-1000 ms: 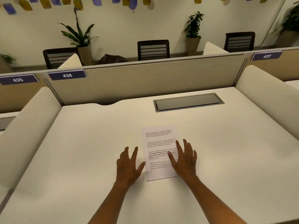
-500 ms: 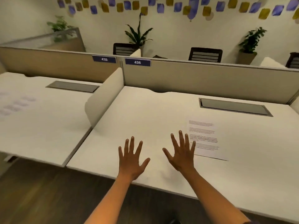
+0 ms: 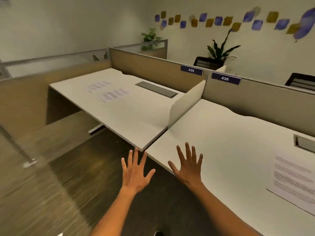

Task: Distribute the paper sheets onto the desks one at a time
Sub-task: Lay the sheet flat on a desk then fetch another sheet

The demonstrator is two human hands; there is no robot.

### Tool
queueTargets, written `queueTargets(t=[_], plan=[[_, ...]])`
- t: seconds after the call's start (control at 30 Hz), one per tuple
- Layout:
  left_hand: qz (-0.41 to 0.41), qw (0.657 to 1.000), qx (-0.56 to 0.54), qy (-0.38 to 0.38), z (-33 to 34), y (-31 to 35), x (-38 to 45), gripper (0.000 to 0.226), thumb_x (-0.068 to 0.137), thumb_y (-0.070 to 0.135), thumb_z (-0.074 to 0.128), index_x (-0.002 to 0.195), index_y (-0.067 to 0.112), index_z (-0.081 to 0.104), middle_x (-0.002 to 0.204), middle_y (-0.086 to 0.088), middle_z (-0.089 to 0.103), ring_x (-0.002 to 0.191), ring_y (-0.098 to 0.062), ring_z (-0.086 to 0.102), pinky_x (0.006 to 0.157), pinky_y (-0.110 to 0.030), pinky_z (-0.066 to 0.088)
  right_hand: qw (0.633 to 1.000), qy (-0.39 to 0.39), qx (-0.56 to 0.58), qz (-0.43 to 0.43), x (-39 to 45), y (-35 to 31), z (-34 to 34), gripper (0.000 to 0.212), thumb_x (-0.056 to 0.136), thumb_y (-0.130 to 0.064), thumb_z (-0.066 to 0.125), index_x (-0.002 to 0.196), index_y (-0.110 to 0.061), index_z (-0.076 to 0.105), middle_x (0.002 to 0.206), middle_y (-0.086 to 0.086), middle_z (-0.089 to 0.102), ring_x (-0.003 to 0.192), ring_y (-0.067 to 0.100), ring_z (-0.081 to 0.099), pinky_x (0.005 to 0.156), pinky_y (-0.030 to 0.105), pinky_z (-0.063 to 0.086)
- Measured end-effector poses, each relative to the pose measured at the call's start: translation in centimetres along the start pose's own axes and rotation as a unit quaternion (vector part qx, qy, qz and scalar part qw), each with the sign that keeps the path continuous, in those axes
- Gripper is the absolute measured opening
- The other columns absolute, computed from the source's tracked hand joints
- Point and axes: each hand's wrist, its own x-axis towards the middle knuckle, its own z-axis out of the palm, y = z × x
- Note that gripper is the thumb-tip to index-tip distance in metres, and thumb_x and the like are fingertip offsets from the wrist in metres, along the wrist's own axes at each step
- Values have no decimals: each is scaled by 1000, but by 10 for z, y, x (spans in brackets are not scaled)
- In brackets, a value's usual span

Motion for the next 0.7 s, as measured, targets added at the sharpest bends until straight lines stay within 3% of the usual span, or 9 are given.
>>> queueTargets(t=[0.27, 0.47, 0.7], plan=[[-70, 997, 17, -6, -1, -84, 56, 84, 84, 75, 25, 153, 33, 2, 161, -10, -16, 148, -32, -12, 114, -62, -4, 996, -21, 35, -82, 93, -85, 49, 85, 81, -84, 12, 153, -41, 1, 163, -1, -14, 150, 28, -15, 116, 62, -9], [-102, 994, 38, -15, -8, -143, 136, 84, 84, 76, 23, 152, 35, -3, 160, -9, -19, 148, -31, -15, 116, -64, -2, 991, -36, 51, -122, 179, -139, 86, 85, 83, -81, 22, 154, -36, 8, 165, 2, -7, 151, 30, -10, 116, 64, -4], [-156, 988, 18, -3, -18, -196, 214, 84, 82, 76, 20, 152, 34, -2, 161, -9, -17, 148, -32, -13, 114, -62, -5, 987, -56, 55, -142, 275, -190, 113, 85, 83, -81, 13, 154, -36, 5, 164, 3, -11, 150, 29, -12, 117, 61, -9]])
